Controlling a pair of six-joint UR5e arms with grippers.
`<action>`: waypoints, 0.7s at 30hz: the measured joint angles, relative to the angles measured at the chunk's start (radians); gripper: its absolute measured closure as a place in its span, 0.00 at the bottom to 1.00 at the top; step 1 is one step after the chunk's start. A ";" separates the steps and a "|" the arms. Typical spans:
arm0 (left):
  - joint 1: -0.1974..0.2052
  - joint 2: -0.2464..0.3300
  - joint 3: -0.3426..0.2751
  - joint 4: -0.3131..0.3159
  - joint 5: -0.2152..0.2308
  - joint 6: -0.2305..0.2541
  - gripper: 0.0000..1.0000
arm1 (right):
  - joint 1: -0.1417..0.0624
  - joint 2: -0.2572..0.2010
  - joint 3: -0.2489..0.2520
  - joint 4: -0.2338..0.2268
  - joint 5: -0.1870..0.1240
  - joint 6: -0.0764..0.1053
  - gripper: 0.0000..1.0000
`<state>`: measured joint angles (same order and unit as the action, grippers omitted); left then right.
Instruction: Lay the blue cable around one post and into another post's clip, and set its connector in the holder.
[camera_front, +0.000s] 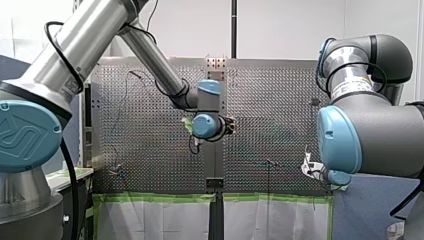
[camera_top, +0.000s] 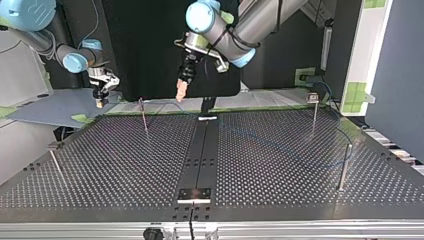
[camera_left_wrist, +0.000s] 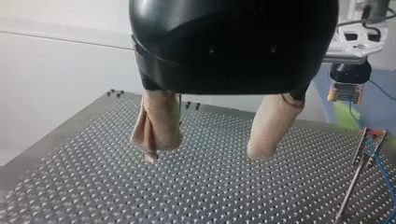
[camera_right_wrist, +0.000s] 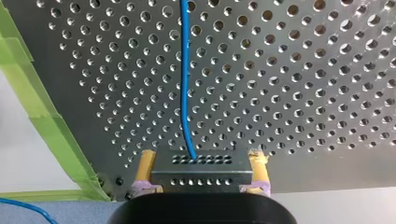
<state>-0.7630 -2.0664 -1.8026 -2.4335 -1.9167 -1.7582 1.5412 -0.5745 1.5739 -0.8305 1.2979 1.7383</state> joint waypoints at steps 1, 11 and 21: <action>0.002 0.007 -0.007 0.000 0.000 -0.007 0.00 | 0.000 0.000 0.000 0.000 0.000 0.000 1.00; 0.053 0.088 -0.088 0.003 -0.033 -0.088 0.00 | 0.002 0.000 0.000 0.003 0.000 -0.001 1.00; 0.135 0.172 -0.172 0.074 -0.017 -0.172 0.00 | 0.005 0.000 0.000 0.006 0.000 -0.002 1.00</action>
<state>-0.6278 -1.8942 -1.9745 -2.3590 -1.9332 -1.9298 1.5466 -0.5746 1.5741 -0.8246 1.2978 1.7358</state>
